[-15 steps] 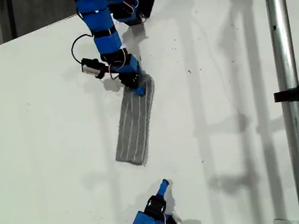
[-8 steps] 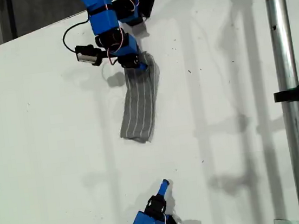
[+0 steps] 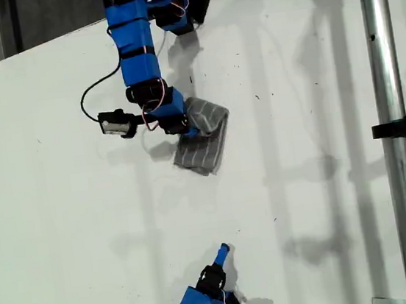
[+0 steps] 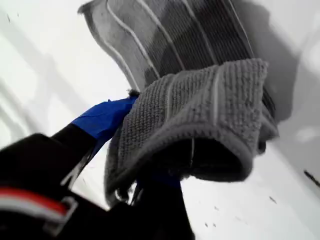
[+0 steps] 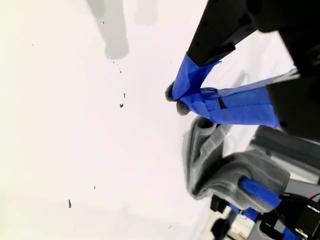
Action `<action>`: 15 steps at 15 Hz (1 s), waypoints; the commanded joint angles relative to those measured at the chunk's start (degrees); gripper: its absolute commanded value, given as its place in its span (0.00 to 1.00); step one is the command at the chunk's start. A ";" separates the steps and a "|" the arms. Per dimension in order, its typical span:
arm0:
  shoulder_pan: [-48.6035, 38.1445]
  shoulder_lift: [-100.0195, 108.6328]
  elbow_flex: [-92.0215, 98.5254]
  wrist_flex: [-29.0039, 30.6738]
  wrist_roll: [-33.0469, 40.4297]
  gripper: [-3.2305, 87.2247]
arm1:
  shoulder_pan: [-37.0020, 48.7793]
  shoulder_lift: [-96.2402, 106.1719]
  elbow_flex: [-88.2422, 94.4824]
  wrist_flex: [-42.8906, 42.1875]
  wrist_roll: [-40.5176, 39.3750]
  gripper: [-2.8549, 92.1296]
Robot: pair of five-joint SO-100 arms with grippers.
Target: Grasp corners of a towel and fold twice.
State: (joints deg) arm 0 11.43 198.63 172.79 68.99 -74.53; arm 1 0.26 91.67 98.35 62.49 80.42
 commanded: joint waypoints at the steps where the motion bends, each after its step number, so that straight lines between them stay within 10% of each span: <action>1: 0.00 0.35 -1.32 -0.62 -0.26 0.01 | 0.88 -5.19 -7.12 -8.88 -2.81 0.07; 2: -0.18 0.35 -1.32 -0.62 -0.18 0.01 | 1.14 -5.89 -7.12 -14.15 -4.39 0.38; 3: -0.18 0.35 -1.32 -0.62 -0.09 0.01 | 1.32 -5.27 -7.12 -18.02 -6.50 0.39; 8: -0.70 0.35 -0.88 -1.14 0.70 0.01 | 5.62 12.30 6.33 -12.57 -7.56 0.10; 15: -9.93 0.26 5.98 2.81 -10.55 0.01 | 0.44 84.64 63.46 8.35 10.72 0.03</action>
State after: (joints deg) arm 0 2.20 198.63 178.33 70.66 -82.00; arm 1 1.58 163.74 158.20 66.80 90.18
